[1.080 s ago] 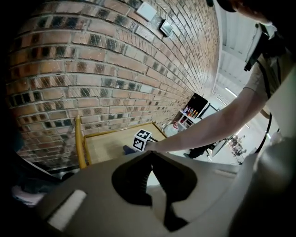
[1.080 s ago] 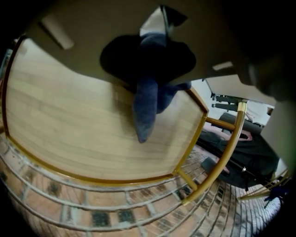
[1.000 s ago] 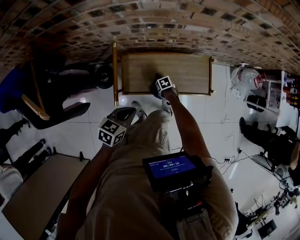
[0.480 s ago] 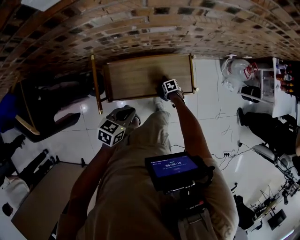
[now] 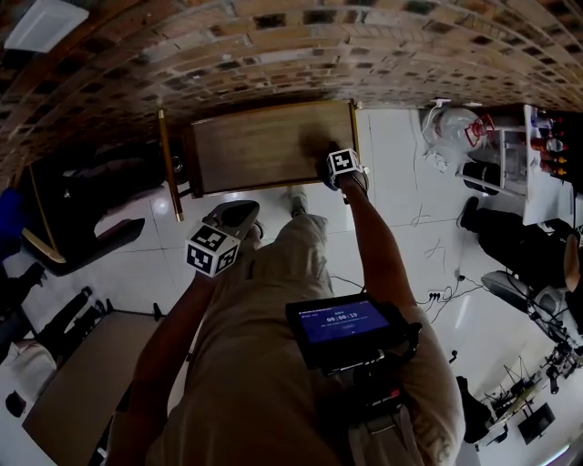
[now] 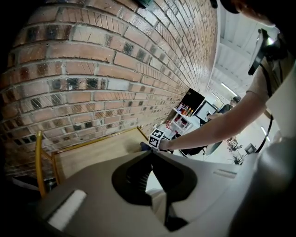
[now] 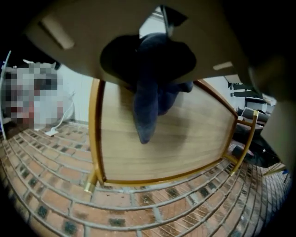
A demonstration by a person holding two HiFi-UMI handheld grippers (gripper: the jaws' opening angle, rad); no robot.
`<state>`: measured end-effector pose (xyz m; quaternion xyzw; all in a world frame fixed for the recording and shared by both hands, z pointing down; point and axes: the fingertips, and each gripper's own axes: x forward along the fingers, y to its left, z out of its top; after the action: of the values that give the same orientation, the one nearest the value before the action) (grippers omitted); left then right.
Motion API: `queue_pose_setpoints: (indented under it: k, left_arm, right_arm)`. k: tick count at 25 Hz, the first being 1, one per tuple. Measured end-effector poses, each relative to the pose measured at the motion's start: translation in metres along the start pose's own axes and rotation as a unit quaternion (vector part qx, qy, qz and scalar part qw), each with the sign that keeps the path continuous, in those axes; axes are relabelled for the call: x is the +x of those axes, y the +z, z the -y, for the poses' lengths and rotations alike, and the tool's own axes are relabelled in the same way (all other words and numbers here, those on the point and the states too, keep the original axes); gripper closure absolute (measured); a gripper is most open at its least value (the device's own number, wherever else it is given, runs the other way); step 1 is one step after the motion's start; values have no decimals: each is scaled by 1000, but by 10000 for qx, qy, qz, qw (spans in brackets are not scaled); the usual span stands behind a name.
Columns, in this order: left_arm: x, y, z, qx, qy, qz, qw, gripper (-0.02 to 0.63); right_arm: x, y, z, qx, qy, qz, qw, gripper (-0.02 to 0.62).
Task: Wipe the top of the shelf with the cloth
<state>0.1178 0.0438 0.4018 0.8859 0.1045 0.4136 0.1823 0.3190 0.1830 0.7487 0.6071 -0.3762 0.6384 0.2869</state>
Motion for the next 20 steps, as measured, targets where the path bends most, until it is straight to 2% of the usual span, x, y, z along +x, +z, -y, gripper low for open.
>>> queue_pose_setpoints:
  k: [4, 9, 13, 17, 20]
  left_arm:
    - [4, -1, 3, -63, 116, -8, 9999, 603]
    - [3, -10, 1, -216, 317, 22, 9993, 603]
    - [-2, -23, -3, -288, 494, 89, 9983, 603]
    - [-12, -41, -11, -419, 665, 277, 9965, 603]
    - [-33, -63, -21, -494, 815, 442, 9945, 603]
  right_arm:
    - [2, -1, 11, 25, 83, 108, 9999, 511]
    - [-8, -5, 22, 77, -120, 164, 9998, 511]
    - [-27, 3, 20, -77, -100, 694, 9975, 511]
    - [-64, 0, -1, 61, 387, 1287, 9909, 511]
    - [-94, -10, -28, 17, 585, 1714, 9835, 511]
